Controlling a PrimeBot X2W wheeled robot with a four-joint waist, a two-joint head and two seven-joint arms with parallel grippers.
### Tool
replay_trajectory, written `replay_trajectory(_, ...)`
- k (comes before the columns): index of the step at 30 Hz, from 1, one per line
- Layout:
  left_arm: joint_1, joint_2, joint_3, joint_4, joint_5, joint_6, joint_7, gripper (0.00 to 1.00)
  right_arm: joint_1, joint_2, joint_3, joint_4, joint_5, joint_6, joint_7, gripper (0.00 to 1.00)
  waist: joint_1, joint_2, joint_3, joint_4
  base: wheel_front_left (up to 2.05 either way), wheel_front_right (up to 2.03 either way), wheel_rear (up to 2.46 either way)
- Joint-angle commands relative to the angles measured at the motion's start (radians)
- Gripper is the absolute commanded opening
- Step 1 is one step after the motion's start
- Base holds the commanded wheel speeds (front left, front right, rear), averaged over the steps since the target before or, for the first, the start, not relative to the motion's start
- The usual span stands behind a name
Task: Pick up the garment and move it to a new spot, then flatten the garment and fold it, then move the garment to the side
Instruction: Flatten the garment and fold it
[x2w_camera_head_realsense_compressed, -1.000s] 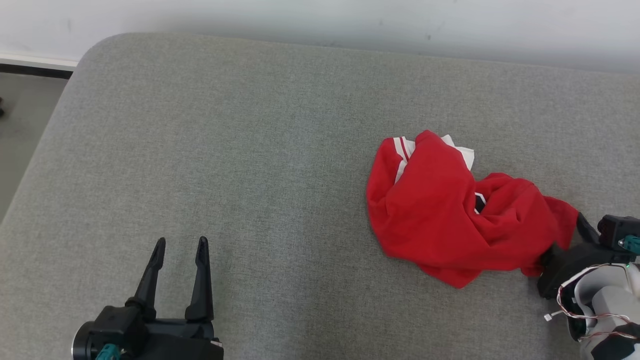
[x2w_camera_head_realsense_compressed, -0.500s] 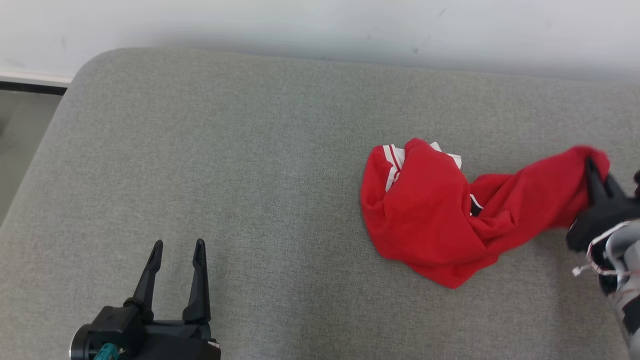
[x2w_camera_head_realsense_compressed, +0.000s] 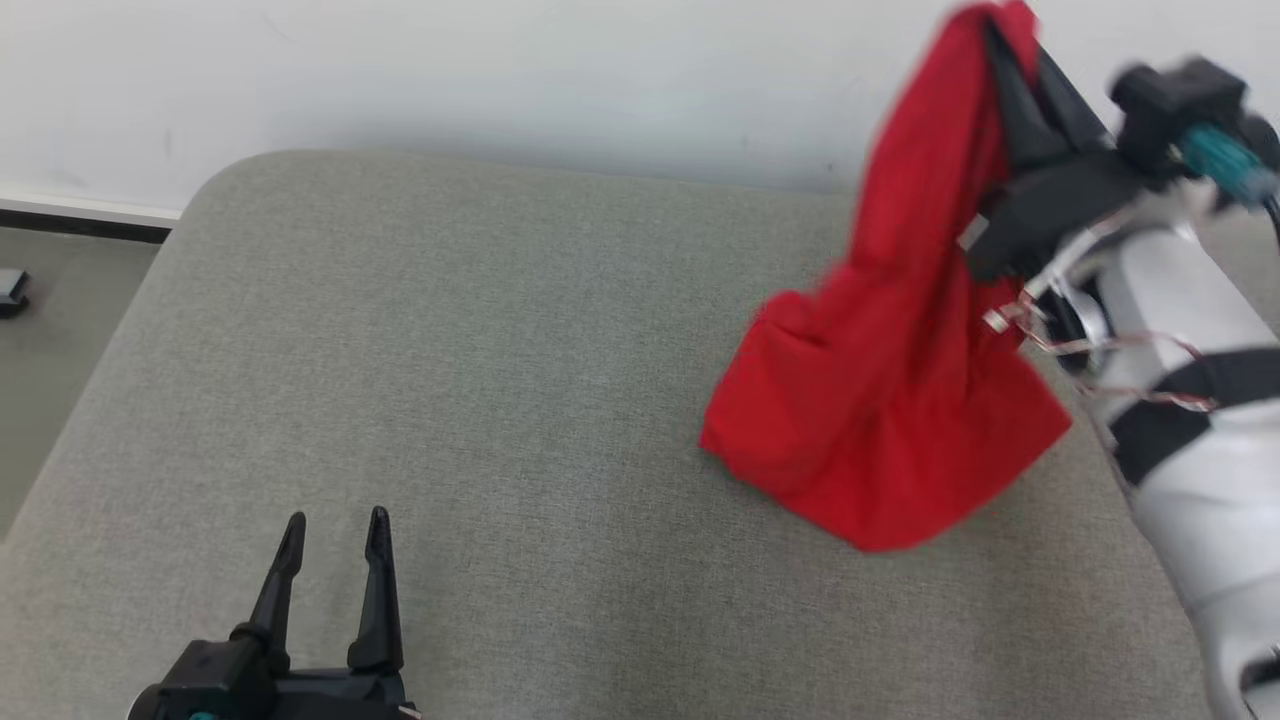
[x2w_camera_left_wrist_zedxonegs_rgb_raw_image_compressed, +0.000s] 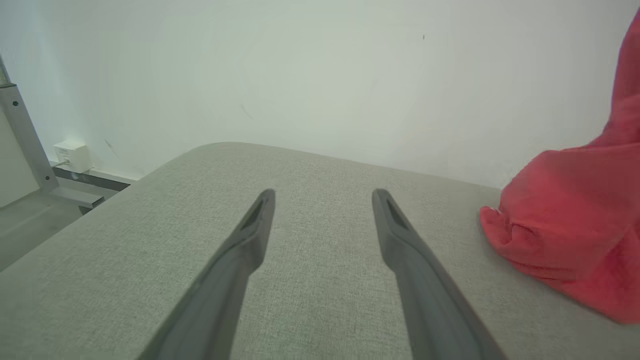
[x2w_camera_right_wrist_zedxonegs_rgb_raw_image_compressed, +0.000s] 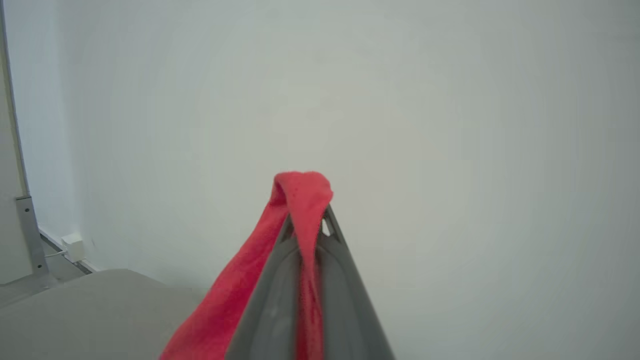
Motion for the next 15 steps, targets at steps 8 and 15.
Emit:
replay_trajectory(8,-0.001,0.0,0.003,-0.003,0.002,0.003,-0.003,1.0,-0.233,0.11,0.112,-0.019,-0.001,-0.003,-0.005,0.0,0.0001,-0.0001,0.002,0.038,0.0,0.0,0.0)
replay_trajectory(15,0.009,-0.001,0.008,-0.015,-0.011,0.018,-0.003,1.0,-0.23,0.111,0.158,-0.095,0.008,-0.003,-0.005,0.0,0.0001,-0.0001,0.01,0.037,0.0,0.0,0.0)
